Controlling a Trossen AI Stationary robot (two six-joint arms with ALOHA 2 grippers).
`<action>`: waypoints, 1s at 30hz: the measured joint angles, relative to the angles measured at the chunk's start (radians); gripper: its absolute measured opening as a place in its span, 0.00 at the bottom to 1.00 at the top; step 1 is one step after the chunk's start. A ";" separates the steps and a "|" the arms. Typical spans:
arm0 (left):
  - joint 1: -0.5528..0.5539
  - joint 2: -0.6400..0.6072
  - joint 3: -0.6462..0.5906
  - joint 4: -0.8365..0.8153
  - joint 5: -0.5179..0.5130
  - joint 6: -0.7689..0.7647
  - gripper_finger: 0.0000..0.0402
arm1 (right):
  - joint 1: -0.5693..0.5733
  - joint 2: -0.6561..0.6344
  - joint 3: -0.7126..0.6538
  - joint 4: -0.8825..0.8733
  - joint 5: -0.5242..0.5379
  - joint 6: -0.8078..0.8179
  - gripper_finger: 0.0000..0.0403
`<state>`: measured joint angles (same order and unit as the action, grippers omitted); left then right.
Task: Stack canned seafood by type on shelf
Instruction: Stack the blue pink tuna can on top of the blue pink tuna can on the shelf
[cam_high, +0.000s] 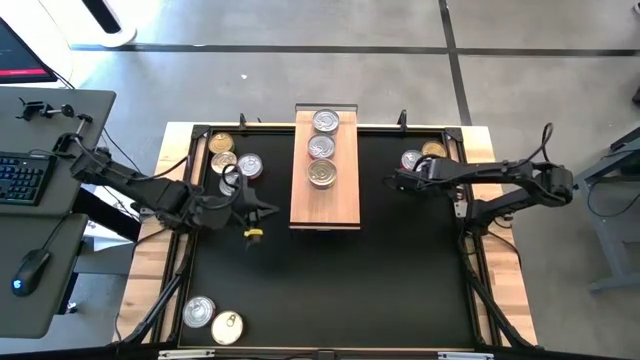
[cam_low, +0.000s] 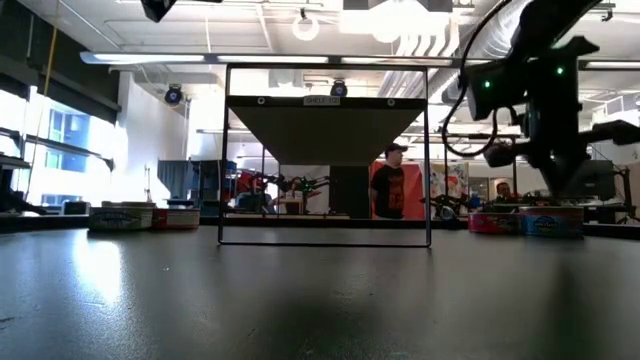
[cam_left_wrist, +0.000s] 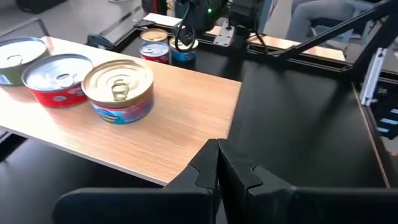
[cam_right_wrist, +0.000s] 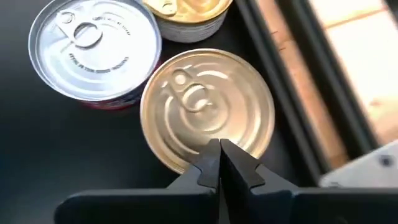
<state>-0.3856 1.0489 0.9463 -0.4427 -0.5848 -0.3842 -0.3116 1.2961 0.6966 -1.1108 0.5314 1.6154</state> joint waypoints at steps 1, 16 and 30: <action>0.004 0.000 0.000 0.000 0.005 0.008 0.00 | -0.006 0.000 -0.013 0.031 0.000 0.000 0.00; 0.018 0.000 0.000 -0.034 0.131 0.126 0.00 | 0.072 -0.002 -0.045 0.174 -0.112 -0.197 0.00; 0.018 0.000 0.000 -0.041 0.132 0.124 0.00 | 0.481 -0.002 0.020 0.201 -0.447 -0.307 0.00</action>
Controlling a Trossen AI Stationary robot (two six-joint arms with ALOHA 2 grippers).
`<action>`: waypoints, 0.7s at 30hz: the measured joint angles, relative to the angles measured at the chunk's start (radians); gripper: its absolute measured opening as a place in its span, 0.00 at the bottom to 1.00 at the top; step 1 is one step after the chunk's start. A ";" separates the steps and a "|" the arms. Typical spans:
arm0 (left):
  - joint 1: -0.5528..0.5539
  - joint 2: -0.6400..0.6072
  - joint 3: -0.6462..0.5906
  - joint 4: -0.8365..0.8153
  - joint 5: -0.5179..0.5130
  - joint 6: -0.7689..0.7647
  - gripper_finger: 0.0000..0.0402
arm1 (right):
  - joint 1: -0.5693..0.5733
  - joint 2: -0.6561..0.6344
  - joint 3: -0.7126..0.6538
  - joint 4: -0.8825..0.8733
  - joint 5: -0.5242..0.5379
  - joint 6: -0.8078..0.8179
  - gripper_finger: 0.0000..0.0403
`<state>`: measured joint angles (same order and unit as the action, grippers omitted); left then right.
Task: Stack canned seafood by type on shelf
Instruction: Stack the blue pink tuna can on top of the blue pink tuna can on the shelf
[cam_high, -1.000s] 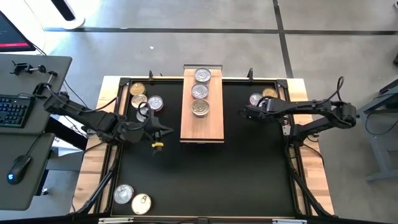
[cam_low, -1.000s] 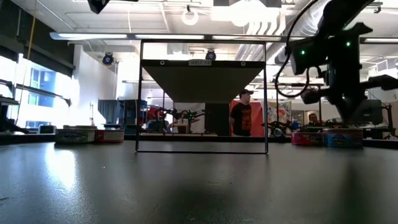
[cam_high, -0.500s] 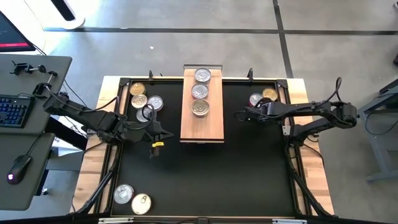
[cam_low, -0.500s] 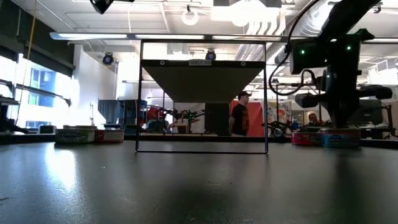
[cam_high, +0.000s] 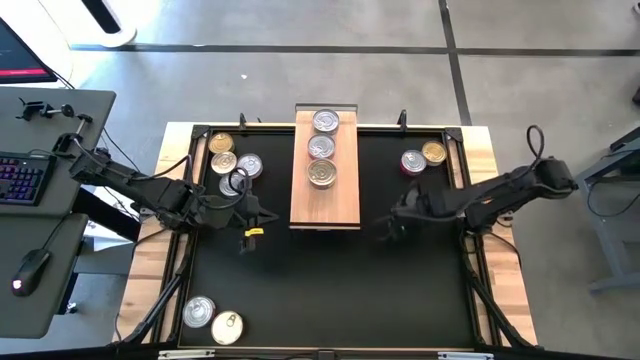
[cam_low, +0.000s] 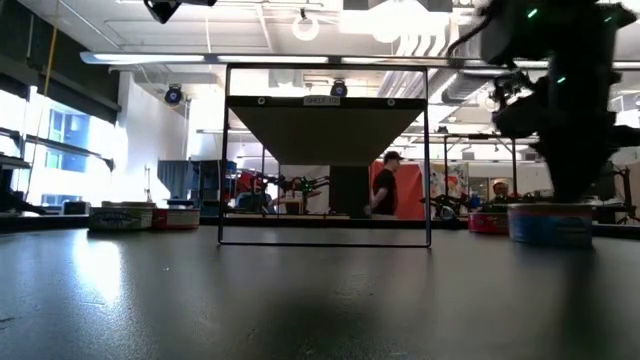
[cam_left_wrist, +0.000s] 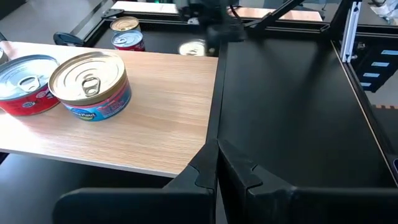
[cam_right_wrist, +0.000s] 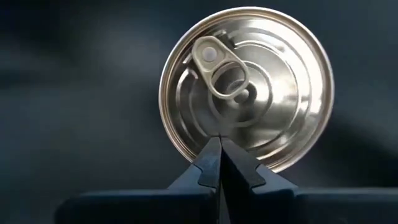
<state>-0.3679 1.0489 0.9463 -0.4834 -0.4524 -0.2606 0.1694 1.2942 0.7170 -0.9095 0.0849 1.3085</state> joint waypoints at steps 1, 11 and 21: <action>0.000 0.000 0.000 0.000 0.012 -0.007 0.00 | 0.038 0.000 0.000 0.013 -0.027 0.014 0.00; -0.064 0.000 0.000 -0.022 0.230 -0.052 0.00 | 0.411 0.019 -0.005 0.354 -0.129 0.268 0.00; -0.253 0.093 0.000 0.020 0.076 -0.167 0.00 | 0.500 0.352 0.190 0.500 -0.131 0.213 0.00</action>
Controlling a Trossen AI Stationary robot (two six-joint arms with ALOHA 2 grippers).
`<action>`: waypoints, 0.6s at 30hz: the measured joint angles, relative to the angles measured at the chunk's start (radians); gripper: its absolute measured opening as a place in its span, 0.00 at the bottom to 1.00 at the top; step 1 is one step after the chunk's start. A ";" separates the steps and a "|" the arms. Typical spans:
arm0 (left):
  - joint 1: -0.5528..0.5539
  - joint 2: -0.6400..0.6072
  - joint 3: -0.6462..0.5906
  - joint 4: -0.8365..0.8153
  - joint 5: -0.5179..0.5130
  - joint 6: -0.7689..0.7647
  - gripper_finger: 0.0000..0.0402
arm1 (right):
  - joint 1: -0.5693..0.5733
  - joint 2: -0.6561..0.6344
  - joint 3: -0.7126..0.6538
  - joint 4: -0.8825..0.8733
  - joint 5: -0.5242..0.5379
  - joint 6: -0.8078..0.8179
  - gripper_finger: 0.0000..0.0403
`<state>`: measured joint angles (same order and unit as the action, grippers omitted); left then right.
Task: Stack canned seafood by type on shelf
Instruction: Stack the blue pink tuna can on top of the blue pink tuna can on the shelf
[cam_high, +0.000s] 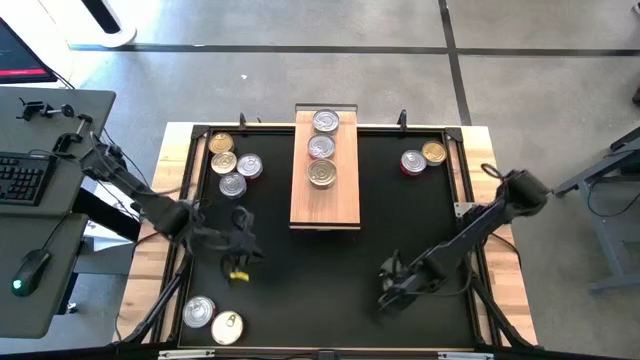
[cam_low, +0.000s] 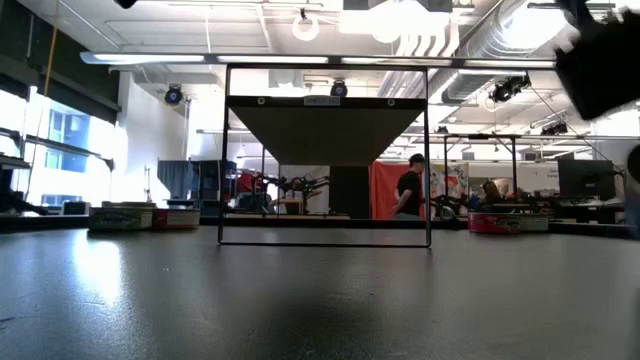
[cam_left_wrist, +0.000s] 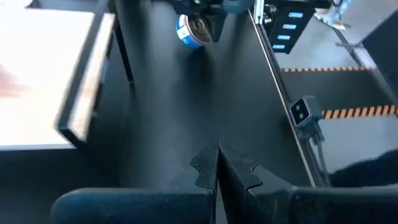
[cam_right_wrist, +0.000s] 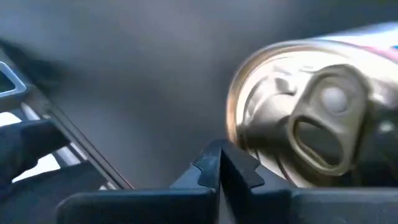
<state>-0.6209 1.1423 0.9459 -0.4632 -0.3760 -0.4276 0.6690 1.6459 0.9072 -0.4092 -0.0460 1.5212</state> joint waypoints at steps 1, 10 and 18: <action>-0.014 0.023 0.000 0.030 -0.014 -0.025 0.00 | -0.007 0.043 0.046 -0.005 0.010 -0.043 0.00; -0.084 0.252 0.000 0.402 -0.060 -0.189 0.00 | -0.063 0.287 0.415 -0.064 0.155 -0.439 0.00; -0.089 0.386 0.017 0.489 -0.102 -0.361 0.00 | -0.042 0.262 0.530 -0.160 0.212 -0.629 0.00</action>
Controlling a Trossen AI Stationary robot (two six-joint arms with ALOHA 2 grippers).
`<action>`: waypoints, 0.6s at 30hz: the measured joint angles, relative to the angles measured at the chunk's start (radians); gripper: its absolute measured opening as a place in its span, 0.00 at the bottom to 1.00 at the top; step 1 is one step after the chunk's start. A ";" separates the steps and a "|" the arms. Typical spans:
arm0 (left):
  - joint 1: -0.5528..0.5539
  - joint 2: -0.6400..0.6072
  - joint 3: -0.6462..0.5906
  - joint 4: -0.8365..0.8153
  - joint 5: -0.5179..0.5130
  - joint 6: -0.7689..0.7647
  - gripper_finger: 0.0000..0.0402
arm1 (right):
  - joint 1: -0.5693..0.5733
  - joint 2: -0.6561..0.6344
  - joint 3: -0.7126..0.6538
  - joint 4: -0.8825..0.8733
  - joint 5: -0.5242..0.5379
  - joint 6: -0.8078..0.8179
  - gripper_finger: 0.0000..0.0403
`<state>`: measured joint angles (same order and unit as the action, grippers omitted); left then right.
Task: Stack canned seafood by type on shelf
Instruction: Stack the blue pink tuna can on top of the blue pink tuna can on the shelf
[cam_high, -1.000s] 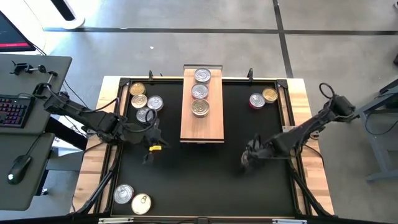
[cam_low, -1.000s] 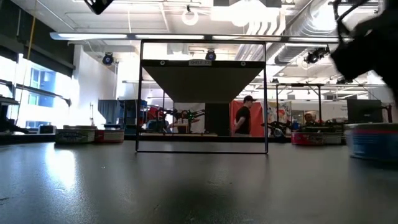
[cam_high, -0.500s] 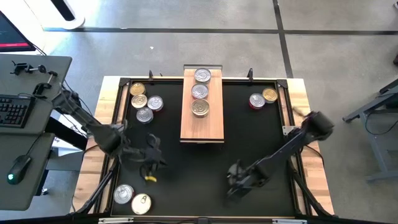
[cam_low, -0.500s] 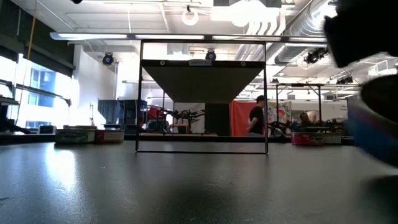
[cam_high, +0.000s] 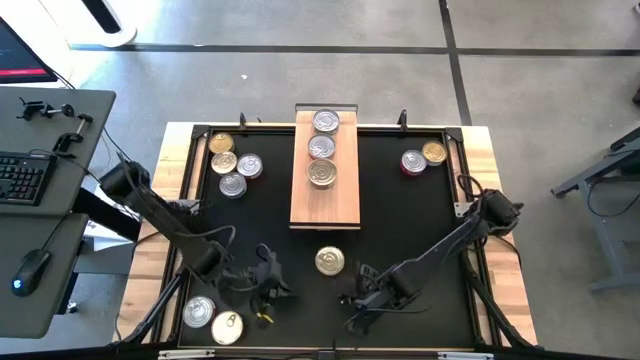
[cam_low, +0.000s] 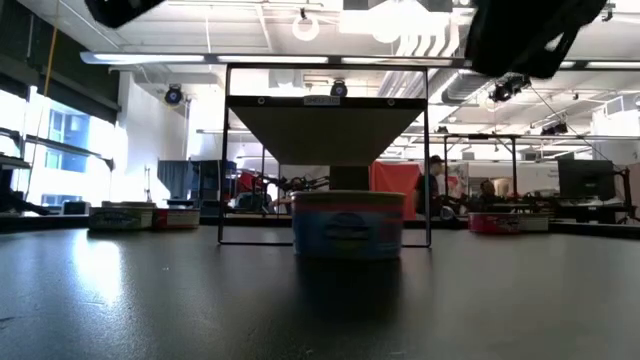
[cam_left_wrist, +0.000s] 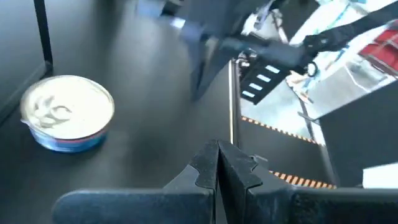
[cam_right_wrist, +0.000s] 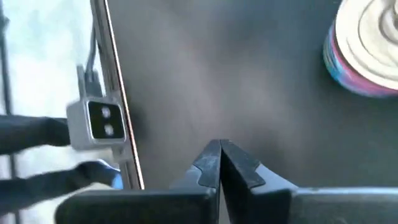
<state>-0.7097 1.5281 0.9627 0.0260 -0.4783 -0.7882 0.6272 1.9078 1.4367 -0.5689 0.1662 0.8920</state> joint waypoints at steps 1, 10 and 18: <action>0.002 0.018 0.006 -0.004 -0.011 -0.001 0.00 | 0.004 -0.003 0.009 -0.030 0.015 0.001 0.00; 0.140 0.158 0.084 -0.136 0.065 0.118 0.00 | -0.028 -0.014 -0.012 -0.035 0.414 0.334 0.00; 0.139 0.028 0.095 -0.344 0.157 0.316 0.00 | -0.122 0.084 -0.023 0.082 0.473 0.410 0.00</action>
<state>-0.5706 1.5561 1.0576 -0.3180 -0.3210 -0.4722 0.5054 1.9916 1.4140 -0.4873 0.6393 1.3021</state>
